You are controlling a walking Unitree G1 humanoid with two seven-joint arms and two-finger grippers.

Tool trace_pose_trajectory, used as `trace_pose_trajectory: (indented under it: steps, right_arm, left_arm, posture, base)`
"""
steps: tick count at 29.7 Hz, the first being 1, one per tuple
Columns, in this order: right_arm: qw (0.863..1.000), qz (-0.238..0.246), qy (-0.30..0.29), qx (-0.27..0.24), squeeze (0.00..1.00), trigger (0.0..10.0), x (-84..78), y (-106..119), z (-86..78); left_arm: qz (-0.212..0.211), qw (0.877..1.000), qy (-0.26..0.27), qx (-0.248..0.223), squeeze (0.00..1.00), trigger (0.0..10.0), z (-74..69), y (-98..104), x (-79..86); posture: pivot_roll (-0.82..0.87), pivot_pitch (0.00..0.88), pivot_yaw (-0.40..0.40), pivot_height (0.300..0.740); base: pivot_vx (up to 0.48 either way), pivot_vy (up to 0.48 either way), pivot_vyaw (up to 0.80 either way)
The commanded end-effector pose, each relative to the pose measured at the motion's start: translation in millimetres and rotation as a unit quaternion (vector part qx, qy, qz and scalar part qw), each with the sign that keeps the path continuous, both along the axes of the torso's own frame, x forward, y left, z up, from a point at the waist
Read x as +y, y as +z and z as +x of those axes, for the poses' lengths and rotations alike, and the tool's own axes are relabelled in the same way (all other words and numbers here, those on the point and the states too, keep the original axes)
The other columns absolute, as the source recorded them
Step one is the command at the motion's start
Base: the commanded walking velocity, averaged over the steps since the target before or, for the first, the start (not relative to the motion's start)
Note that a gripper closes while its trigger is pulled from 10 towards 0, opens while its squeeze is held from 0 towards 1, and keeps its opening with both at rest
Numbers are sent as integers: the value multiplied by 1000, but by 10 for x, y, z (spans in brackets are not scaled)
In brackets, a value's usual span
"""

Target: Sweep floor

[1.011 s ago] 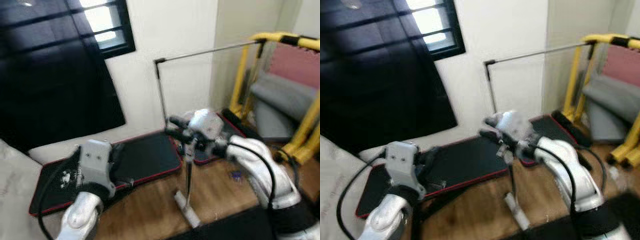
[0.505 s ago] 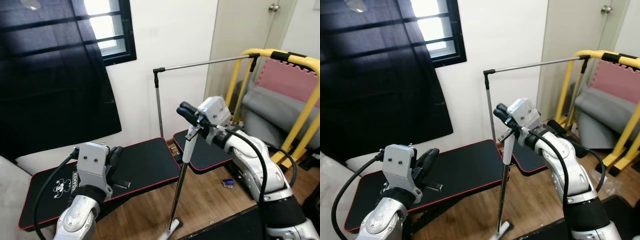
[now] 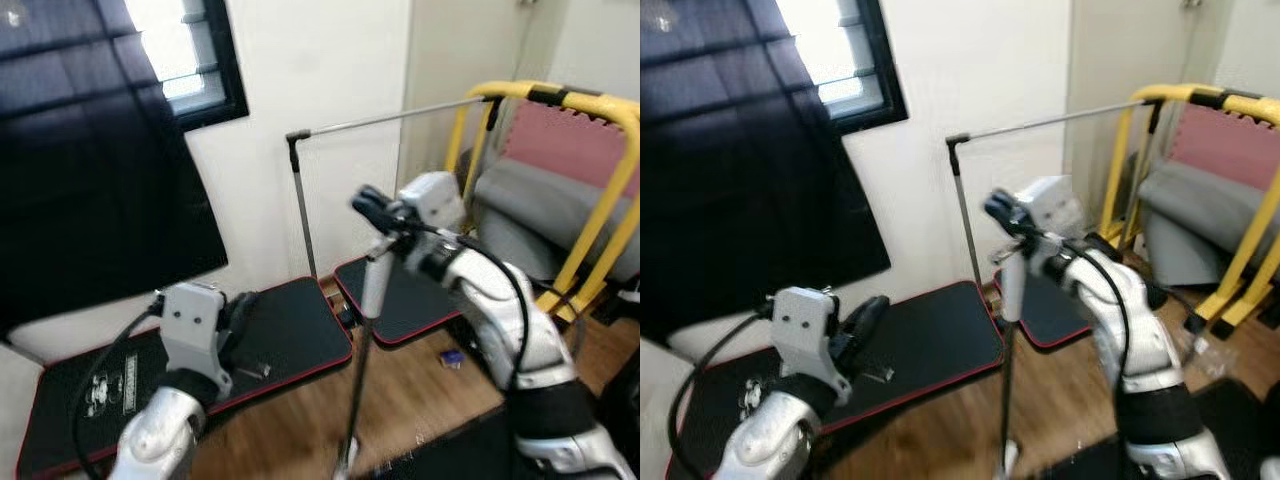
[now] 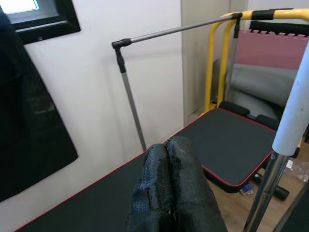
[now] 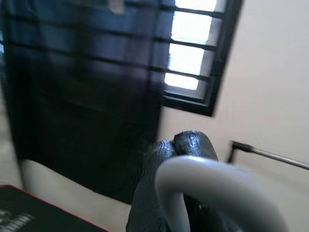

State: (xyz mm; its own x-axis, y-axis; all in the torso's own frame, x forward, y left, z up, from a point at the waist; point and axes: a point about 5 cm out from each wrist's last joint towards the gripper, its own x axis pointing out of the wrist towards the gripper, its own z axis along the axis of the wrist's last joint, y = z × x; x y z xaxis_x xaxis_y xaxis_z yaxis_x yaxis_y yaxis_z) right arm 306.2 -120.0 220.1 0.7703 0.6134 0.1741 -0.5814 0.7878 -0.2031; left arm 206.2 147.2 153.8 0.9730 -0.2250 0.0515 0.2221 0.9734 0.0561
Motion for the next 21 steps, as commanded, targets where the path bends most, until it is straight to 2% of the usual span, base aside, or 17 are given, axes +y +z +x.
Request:
trace_pose_trajectory:
  steps: [1,7,12,13,21]
  right_arm:
    - [1000,8,10,8,0,0,12,0,-14]
    - [998,33,45,13,0,0,81,52,-59]
    - [996,63,59,7,0,0,114,164,-32]
    - [994,87,69,4,0,0,139,258,-1]
    - [987,120,109,-19,0,0,240,518,61]
  left_arm:
    - [4,1000,-11,2,0,10000,-13,5,-2]
    - [16,1000,-23,3,0,10000,-18,16,-29]
    - [29,999,-32,-4,0,10000,-7,46,-54]
    - [40,998,-38,-14,0,10000,18,91,-73]
    - [78,993,-69,-61,0,10000,186,287,-144]
  posture:
    - [-74,0,6,740]
    - [-74,0,3,740]
    - [-73,0,3,740]
    - [-72,0,2,740]
    - [-66,0,-3,740]
  base:
    - [0,0,0]
    - [0,0,0]
    - [0,0,0]
    - [0,0,0]
    - [0,0,0]
